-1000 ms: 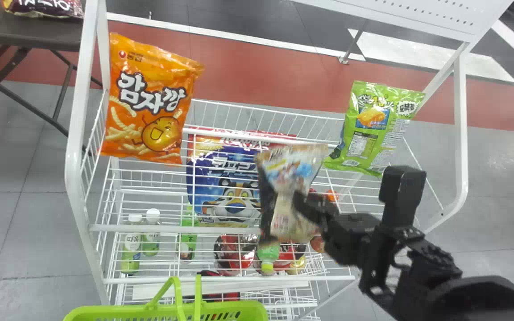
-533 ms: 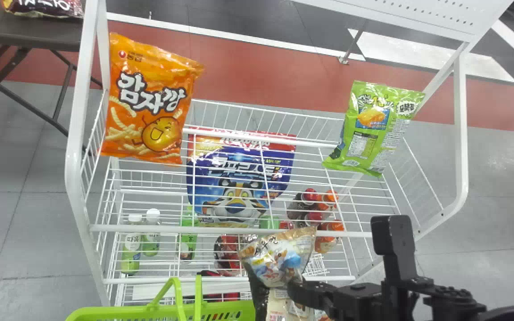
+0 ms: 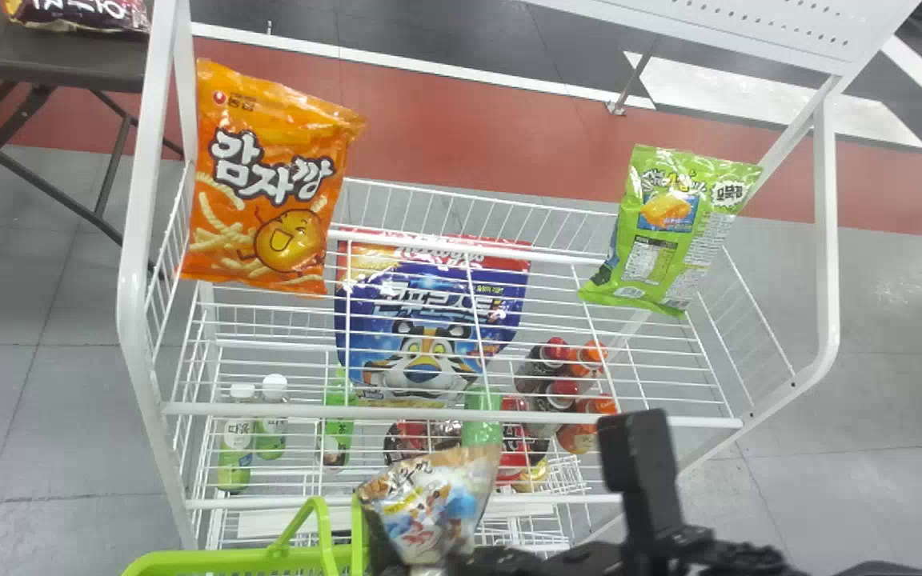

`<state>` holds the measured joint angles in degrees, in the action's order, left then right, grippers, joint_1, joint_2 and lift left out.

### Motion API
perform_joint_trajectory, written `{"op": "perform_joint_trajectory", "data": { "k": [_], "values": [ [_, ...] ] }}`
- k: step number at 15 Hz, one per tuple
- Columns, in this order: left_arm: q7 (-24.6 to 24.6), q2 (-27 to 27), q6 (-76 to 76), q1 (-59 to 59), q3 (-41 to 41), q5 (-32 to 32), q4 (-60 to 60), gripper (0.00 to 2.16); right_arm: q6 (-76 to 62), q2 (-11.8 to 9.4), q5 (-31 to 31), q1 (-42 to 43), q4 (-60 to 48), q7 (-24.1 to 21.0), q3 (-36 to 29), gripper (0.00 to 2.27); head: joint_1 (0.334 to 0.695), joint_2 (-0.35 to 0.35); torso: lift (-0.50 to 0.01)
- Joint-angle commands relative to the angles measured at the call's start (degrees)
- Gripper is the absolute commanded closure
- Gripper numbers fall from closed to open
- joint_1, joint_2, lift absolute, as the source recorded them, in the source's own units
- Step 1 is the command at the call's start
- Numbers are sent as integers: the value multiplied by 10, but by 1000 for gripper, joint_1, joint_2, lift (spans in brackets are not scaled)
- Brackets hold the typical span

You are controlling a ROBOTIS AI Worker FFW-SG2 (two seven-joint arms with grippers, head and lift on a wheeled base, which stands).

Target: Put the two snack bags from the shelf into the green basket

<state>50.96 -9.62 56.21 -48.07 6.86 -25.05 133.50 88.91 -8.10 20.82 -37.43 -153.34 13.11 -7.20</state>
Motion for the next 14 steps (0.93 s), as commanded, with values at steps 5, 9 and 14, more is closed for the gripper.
{"op": "perform_joint_trajectory", "data": {
  "k": [5,9,14],
  "values": [
    [3,-1,0,-4,7,2,3,1980,12,-17,-61,12,81,-17,151,2250,695,-350,-10],
    [5,-1,-11,-10,10,3,3,1983,12,-23,-76,26,108,-20,177,1325,695,-350,-10],
    [5,-1,-16,-11,10,4,3,1980,12,-27,-71,17,68,8,139,63,695,-350,-10]
  ]
}}
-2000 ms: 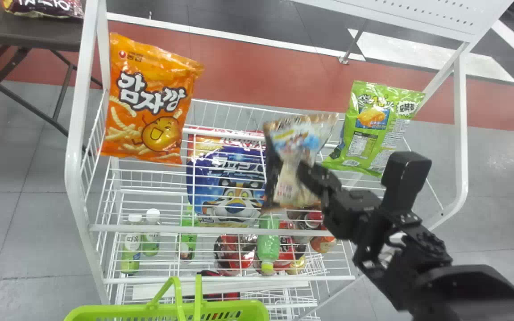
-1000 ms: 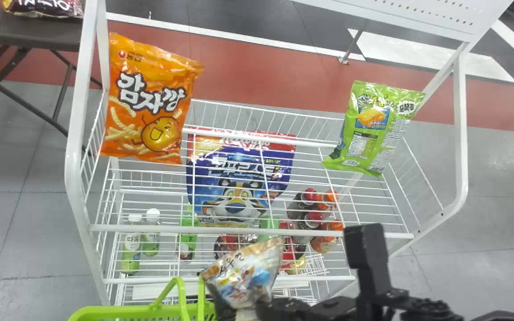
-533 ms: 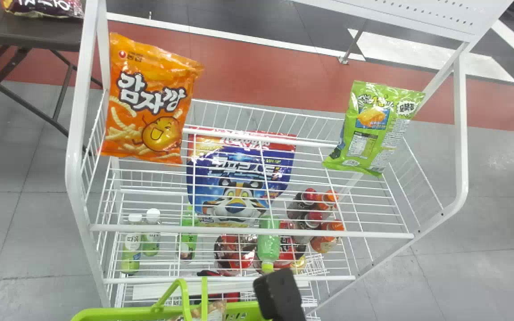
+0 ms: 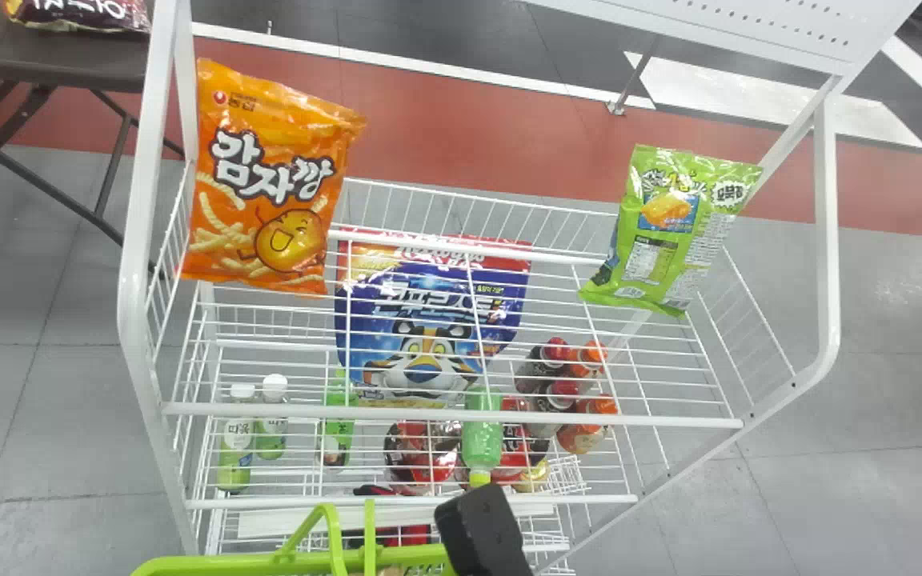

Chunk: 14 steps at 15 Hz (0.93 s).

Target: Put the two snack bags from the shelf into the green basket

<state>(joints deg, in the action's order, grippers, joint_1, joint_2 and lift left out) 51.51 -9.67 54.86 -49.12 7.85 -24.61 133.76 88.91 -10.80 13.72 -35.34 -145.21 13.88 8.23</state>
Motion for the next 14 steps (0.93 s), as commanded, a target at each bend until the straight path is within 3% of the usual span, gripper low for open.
{"op": "perform_joint_trajectory", "data": {
  "k": [1,4,8,11,14],
  "values": [
    [0,0,-2,0,1,0,0,1983,12,1,2,-6,-24,6,-31,70,695,-350,-10],
    [-2,0,-2,0,6,4,0,1980,12,2,2,-10,-59,5,-78,83,695,-350,-10],
    [-4,0,-2,0,9,8,0,1980,12,23,5,-13,-71,4,-138,113,695,-350,-10],
    [-4,0,-2,0,12,9,-1,1980,-193,42,4,-18,-49,-2,-141,124,695,-350,-10],
    [-6,0,-2,0,14,10,-2,1980,-420,46,7,-26,-1,-1,-133,124,695,-350,-10]
  ]
}}
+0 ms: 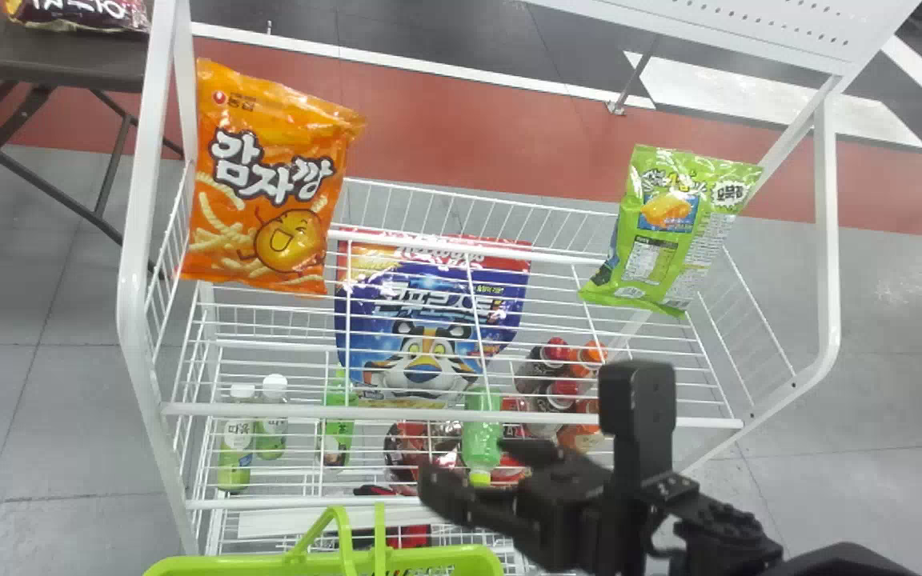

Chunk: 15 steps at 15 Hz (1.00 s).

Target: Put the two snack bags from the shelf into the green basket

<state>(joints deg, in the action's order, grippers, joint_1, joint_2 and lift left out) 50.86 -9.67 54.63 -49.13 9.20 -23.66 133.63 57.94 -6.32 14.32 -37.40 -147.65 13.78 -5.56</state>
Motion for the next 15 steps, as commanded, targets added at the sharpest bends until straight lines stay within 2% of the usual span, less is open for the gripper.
{"op": "perform_joint_trajectory", "data": {
  "k": [1,5,8,11,15],
  "values": [
    [0,0,0,0,0,1,-1,1980,-186,3,1,-11,43,5,8,124,695,-350,-10],
    [-1,1,-11,2,0,1,-7,1980,-492,10,-12,-37,134,14,19,124,695,-350,-10],
    [-1,1,-12,6,0,1,-14,1980,-590,26,-14,-62,174,3,20,127,695,-350,-10],
    [-2,2,-14,13,5,1,-21,1980,-618,43,-16,-84,182,-31,27,127,695,-350,-10],
    [-2,2,-16,13,5,1,-21,1980,-599,46,-35,-87,171,-52,36,127,695,-350,-10]
  ]
}}
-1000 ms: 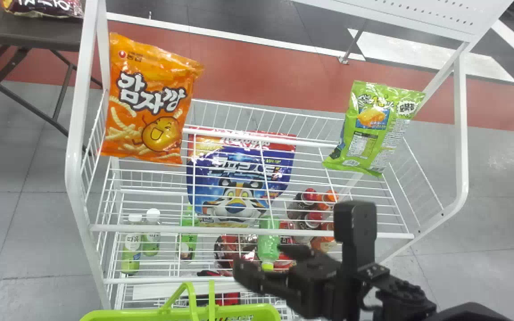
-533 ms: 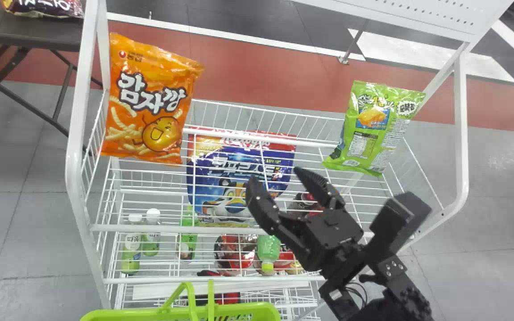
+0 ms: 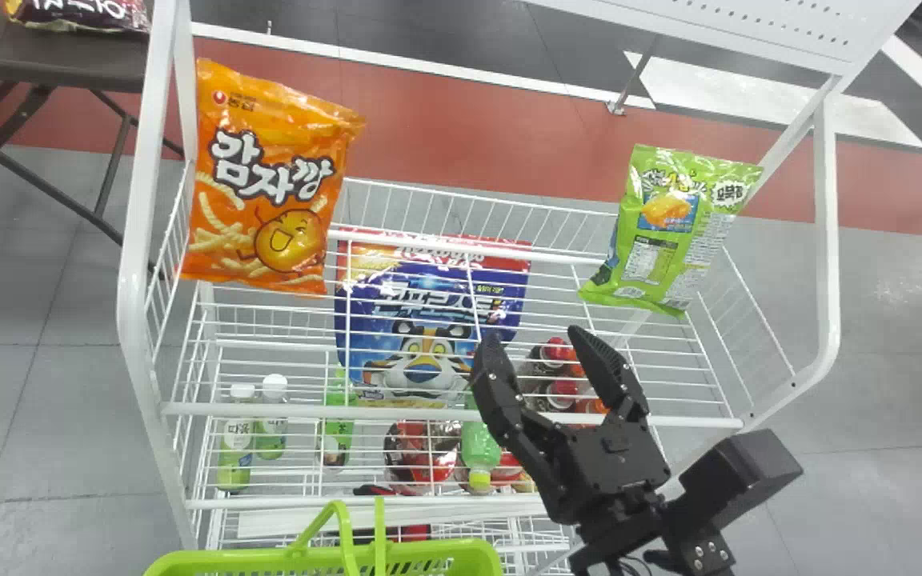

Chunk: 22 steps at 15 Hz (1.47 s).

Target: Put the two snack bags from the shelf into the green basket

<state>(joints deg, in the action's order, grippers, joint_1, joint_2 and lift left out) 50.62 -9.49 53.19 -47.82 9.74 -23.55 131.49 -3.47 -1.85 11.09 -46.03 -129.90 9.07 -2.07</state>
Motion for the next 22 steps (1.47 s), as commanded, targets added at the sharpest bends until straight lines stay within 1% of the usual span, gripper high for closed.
{"op": "perform_joint_trajectory", "data": {
  "k": [1,7,22],
  "values": [
    [0,0,0,0,-1,0,0,1980,24,2,-3,0,-9,-5,2,127,695,-350,-10],
    [1,-1,0,1,-3,0,1,1980,29,1,-5,0,-11,-14,1,127,695,-350,-10],
    [1,-2,4,4,-3,0,4,1980,38,0,-7,3,-15,-15,0,127,695,-350,-10]
  ]
}}
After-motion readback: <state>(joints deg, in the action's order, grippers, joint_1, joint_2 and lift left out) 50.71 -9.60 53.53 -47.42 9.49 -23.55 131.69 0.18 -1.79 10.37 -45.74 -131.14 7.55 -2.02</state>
